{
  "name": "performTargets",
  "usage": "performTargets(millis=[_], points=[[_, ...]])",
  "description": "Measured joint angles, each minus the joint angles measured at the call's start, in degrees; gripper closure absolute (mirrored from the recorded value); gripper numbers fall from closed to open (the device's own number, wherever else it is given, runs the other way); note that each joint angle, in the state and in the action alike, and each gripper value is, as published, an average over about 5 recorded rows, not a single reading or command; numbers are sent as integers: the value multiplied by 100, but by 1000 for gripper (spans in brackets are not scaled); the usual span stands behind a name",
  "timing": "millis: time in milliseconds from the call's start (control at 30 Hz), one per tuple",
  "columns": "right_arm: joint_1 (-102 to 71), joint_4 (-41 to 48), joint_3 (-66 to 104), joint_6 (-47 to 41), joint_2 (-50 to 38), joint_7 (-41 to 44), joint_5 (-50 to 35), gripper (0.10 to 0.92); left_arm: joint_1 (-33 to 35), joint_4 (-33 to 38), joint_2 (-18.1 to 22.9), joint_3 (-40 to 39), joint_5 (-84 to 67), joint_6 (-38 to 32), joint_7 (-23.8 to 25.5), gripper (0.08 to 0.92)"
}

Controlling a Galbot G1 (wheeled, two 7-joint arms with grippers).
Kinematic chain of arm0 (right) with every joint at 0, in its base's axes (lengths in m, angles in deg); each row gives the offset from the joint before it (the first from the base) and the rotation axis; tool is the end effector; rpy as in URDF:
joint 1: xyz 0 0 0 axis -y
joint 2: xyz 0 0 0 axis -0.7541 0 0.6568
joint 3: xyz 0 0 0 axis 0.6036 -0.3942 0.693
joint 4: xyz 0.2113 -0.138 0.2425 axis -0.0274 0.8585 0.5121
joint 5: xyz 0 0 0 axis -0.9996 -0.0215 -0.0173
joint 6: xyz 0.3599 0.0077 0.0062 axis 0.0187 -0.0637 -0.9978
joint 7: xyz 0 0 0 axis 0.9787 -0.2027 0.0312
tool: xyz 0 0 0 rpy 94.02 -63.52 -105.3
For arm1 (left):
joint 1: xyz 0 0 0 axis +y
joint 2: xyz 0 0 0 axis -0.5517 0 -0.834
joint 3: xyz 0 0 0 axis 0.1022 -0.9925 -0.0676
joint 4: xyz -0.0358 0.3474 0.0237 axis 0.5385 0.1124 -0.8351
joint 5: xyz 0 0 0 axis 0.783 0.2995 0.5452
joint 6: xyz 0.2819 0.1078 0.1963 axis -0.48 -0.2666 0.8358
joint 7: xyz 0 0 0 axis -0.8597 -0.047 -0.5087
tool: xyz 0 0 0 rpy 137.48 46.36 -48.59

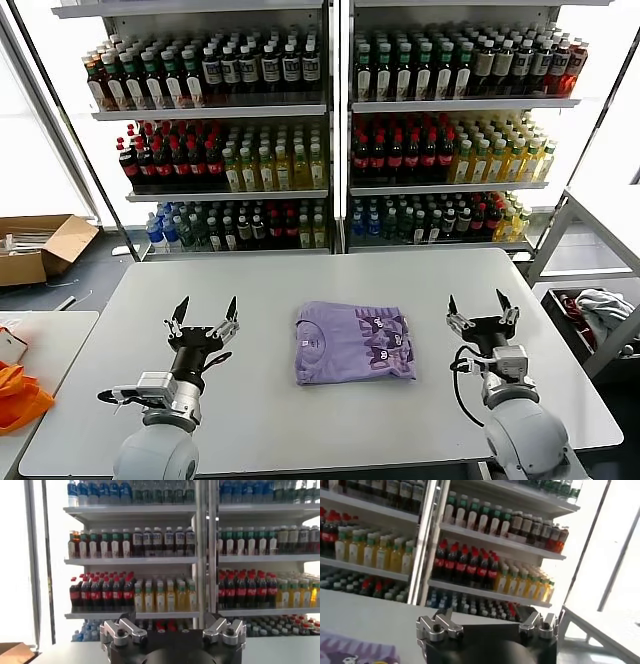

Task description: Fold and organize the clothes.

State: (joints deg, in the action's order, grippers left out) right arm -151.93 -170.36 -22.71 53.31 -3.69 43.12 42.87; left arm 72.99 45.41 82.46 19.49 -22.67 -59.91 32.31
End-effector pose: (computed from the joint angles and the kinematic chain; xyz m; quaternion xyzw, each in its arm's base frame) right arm 0.2728 -0.0738 -0.2345 -0.0632 -0.9856 0.1378 0.0748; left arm 0.2489 0.0207 -0.2472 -0.0008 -0.9998 -0.0027 0.0201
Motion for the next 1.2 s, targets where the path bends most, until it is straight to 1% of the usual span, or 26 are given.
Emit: performTargets(millis=[267, 500, 767, 1000, 1200], points=[[-452, -187, 560, 48, 139, 125, 103, 203, -105, -156, -61, 15, -60, -148, 61, 177], [-561, -217, 864, 43, 175, 243, 169, 203, -126, -294, -203, 52, -286, -152, 39, 177], [-596, -193, 1002, 38, 208, 434, 231, 203, -149, -440, -379, 63, -563, -180, 126, 177], [-556, -224, 1088, -38, 197, 619, 287, 203, -151, -457, -378, 103, -679, -170, 162, 177], [-517, -263, 1082, -83, 181, 681, 296, 203, -67, -376, -280, 129, -660, -146, 187, 177]])
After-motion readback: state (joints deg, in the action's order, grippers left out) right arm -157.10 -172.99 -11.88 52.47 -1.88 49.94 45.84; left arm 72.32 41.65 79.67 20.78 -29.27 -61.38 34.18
